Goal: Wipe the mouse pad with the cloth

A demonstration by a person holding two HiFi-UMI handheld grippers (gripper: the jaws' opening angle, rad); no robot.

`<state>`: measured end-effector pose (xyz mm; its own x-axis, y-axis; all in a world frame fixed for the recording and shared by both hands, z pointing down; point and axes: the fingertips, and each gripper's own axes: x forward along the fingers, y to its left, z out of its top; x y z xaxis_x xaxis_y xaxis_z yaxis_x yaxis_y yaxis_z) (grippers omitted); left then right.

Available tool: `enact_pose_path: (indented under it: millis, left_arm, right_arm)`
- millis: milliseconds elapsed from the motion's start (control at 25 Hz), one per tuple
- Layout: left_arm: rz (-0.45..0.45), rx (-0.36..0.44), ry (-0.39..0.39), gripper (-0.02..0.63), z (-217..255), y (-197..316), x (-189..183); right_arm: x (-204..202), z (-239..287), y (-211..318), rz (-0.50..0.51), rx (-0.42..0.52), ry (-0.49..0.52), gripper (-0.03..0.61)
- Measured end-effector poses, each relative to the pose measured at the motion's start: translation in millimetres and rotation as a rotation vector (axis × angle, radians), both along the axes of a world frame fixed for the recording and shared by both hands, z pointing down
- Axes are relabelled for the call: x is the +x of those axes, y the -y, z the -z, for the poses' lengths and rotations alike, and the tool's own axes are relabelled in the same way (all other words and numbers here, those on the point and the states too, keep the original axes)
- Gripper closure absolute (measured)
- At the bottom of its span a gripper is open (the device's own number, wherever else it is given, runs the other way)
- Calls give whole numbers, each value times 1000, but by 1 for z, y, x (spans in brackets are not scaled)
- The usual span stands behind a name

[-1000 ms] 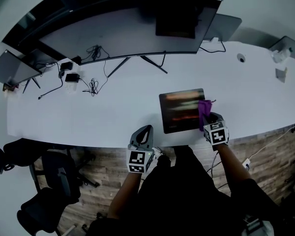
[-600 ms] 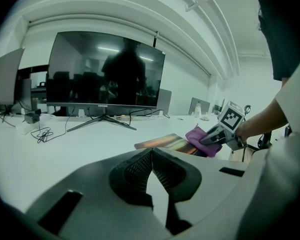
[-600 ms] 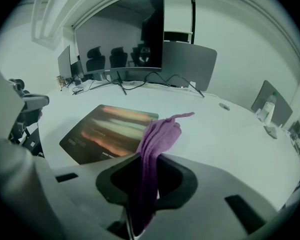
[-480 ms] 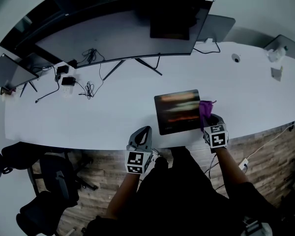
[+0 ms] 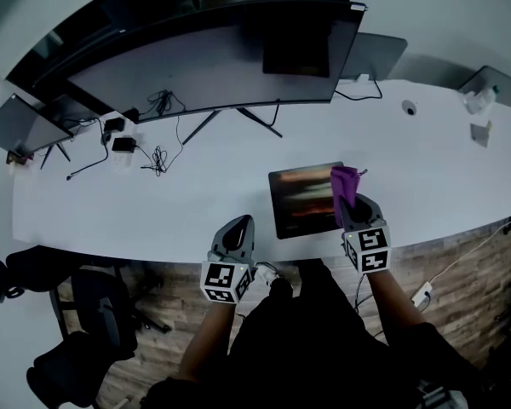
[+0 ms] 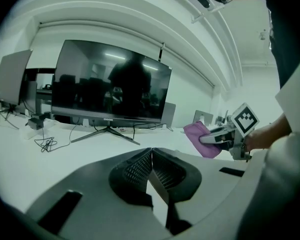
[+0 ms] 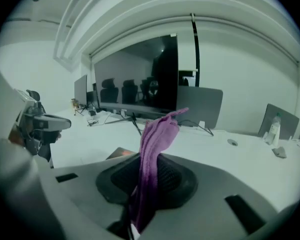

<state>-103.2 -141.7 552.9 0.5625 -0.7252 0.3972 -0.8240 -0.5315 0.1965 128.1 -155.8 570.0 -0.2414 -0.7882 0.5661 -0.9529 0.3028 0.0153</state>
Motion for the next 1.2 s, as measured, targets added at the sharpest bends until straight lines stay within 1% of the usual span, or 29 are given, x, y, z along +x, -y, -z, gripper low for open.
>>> enact_pose_path:
  millis: [80, 240, 400, 520, 600, 720, 880, 1080, 1200]
  left_arm:
    - [17, 27, -32, 592, 11, 8, -3]
    - [37, 72, -47, 592, 28, 18, -8]
    - [24, 101, -58, 592, 41, 20, -4]
    - [25, 114, -104, 592, 55, 21, -3]
    - [24, 134, -121, 592, 65, 23, -2]
    - [19, 165, -111, 592, 76, 24, -1]
    - [15, 185, -102, 592, 82, 27, -2]
    - [4, 204, -101, 592, 89, 29, 2]
    - [-1, 216, -101, 592, 92, 33, 4]
  right_arm:
    - [-6, 22, 3, 11, 78, -2, 505]
    - [-21, 60, 7, 39, 201, 20, 505]
    - [-32, 91, 6, 59, 293, 30, 506]
    - [-40, 109, 6, 66, 351, 34, 509]
    - [-44, 116, 5, 73, 367, 37, 511]
    - [-51, 123, 3, 84, 380, 43, 512]
    - [-59, 133, 9, 83, 422, 53, 512]
    - [-62, 141, 15, 65, 443, 71, 512]
    - [-60, 142, 20, 45, 440, 109, 512]
